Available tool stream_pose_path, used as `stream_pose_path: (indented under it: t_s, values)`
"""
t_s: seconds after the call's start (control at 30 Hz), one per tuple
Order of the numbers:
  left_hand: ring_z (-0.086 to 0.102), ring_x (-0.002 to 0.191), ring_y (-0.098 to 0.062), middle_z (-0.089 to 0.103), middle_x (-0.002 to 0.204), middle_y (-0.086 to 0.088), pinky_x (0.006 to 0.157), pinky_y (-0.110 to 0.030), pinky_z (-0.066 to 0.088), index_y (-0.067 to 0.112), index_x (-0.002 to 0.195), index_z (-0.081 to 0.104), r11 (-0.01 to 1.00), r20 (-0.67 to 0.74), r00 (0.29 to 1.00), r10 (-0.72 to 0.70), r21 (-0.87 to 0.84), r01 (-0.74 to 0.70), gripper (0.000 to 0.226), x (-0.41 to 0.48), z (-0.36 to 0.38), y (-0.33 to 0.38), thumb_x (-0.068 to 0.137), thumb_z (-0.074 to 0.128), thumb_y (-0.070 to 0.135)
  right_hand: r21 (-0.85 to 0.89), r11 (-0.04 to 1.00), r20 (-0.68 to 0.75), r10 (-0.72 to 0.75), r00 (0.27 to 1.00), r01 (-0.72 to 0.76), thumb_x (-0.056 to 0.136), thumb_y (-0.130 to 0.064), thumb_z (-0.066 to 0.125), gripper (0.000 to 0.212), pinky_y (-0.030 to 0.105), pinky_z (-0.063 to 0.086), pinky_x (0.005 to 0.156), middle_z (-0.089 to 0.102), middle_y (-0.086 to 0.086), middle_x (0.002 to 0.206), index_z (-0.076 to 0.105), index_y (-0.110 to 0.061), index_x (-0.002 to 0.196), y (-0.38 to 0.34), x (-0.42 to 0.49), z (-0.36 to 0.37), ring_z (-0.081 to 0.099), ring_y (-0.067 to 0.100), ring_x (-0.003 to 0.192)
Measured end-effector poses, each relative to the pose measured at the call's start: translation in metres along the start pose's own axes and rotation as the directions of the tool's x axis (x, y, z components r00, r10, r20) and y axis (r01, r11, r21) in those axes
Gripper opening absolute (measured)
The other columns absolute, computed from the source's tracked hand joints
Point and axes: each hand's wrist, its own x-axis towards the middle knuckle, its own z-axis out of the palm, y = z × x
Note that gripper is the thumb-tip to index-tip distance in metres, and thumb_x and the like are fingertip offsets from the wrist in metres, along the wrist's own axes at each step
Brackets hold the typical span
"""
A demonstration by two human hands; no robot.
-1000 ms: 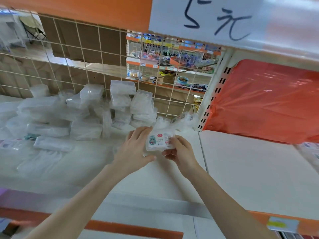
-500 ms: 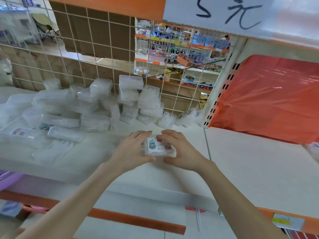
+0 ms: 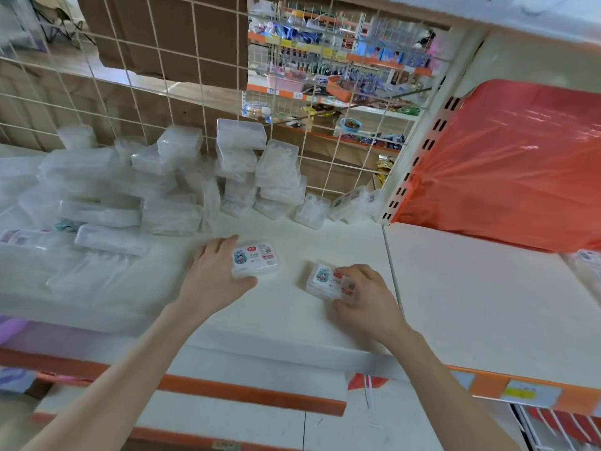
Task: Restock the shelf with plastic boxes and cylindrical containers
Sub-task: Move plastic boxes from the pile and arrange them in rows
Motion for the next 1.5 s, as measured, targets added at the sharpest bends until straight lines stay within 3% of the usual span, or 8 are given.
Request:
stream_pose_path:
  t_s: [0.1,0.2,0.37,0.7,0.97,1.07,1.23,1.5]
  values:
    - [0.037,0.121,-0.029,0.04,0.136,-0.008,0.097,-0.035,0.032,0.014,0.138,0.036,1.0,-0.005,1.0,-0.019,-0.011,0.019,0.078,-0.001,0.002,0.002,0.071,0.072,0.03,-0.018,1.0,-0.006,-0.004,1.0,0.004,0.074,-0.016,0.066,0.053,0.03,0.036,0.096,0.046,0.002,0.128,0.051,-0.015,0.126,-0.001,-0.005,0.001,0.043,0.024,0.114]
    - [0.042,0.117,-0.029,0.042,0.132,-0.008,0.093,-0.033,0.036,0.013,0.133,0.043,0.999,-0.013,1.0,-0.022,-0.032,0.022,0.071,-0.006,0.003,0.008,0.07,0.073,0.029,-0.047,0.999,-0.022,-0.011,1.0,0.01,0.076,-0.018,0.065,0.052,0.036,0.037,0.094,0.047,0.004,0.128,0.051,-0.014,0.126,-0.004,-0.007,0.002,0.045,0.026,0.111]
    - [0.048,0.112,-0.029,0.041,0.129,-0.008,0.09,-0.031,0.038,0.012,0.132,0.046,0.998,-0.027,0.999,-0.028,-0.05,0.027,0.069,-0.025,0.007,0.027,0.07,0.074,0.027,-0.029,1.0,-0.023,-0.013,1.0,0.012,0.078,-0.019,0.063,0.051,0.036,0.036,0.095,0.047,0.004,0.129,0.05,-0.015,0.128,0.0,-0.012,-0.002,0.045,0.027,0.112]
    - [0.048,0.112,-0.023,0.037,0.13,-0.004,0.082,-0.027,0.037,0.015,0.135,0.042,0.993,-0.01,0.995,0.099,-0.056,-0.099,0.071,-0.081,0.046,0.14,0.072,0.073,0.03,0.082,0.995,-0.201,0.079,0.976,-0.063,0.073,-0.005,0.067,0.05,0.034,0.037,0.09,0.051,0.016,0.123,0.055,-0.004,0.122,0.077,-0.086,-0.072,0.047,0.035,0.109]
    - [0.039,0.121,-0.027,0.036,0.13,-0.011,0.097,-0.033,0.033,0.01,0.135,0.041,0.972,0.003,0.979,0.202,-0.122,-0.2,0.073,-0.145,0.103,0.229,0.072,0.074,0.023,0.106,0.987,-0.257,0.142,0.956,-0.118,0.076,-0.006,0.066,0.049,0.028,0.034,0.09,0.051,0.012,0.125,0.054,-0.006,0.124,0.157,-0.176,-0.122,0.047,0.031,0.112]
    - [0.039,0.12,-0.027,0.036,0.129,-0.01,0.095,-0.031,0.032,0.012,0.135,0.041,0.964,0.014,0.973,0.23,-0.14,-0.226,0.071,-0.167,0.123,0.256,0.073,0.073,0.024,0.116,0.983,-0.275,0.167,0.947,-0.139,0.076,-0.007,0.067,0.048,0.03,0.037,0.089,0.052,0.012,0.123,0.055,-0.005,0.123,0.182,-0.207,-0.132,0.05,0.03,0.111]
    - [0.044,0.116,-0.028,0.038,0.127,-0.011,0.096,-0.032,0.035,0.012,0.134,0.043,0.946,0.075,0.951,0.301,-0.146,-0.288,0.071,-0.192,0.149,0.296,0.072,0.074,0.027,0.142,0.977,-0.313,0.197,0.929,-0.16,0.077,-0.007,0.069,0.046,0.02,0.032,0.082,0.054,0.012,0.12,0.056,-0.003,0.121,0.216,-0.244,-0.146,0.051,0.027,0.109]
    - [0.045,0.117,-0.025,0.039,0.127,-0.01,0.097,-0.027,0.033,0.012,0.134,0.043,0.926,0.145,0.927,0.346,-0.212,-0.313,0.071,-0.188,0.176,0.343,0.073,0.075,0.027,0.178,0.966,-0.398,0.245,0.884,-0.188,0.074,-0.003,0.07,0.047,0.038,0.039,0.094,0.054,0.015,0.12,0.056,0.0,0.119,0.25,-0.252,-0.171,0.049,0.032,0.111]
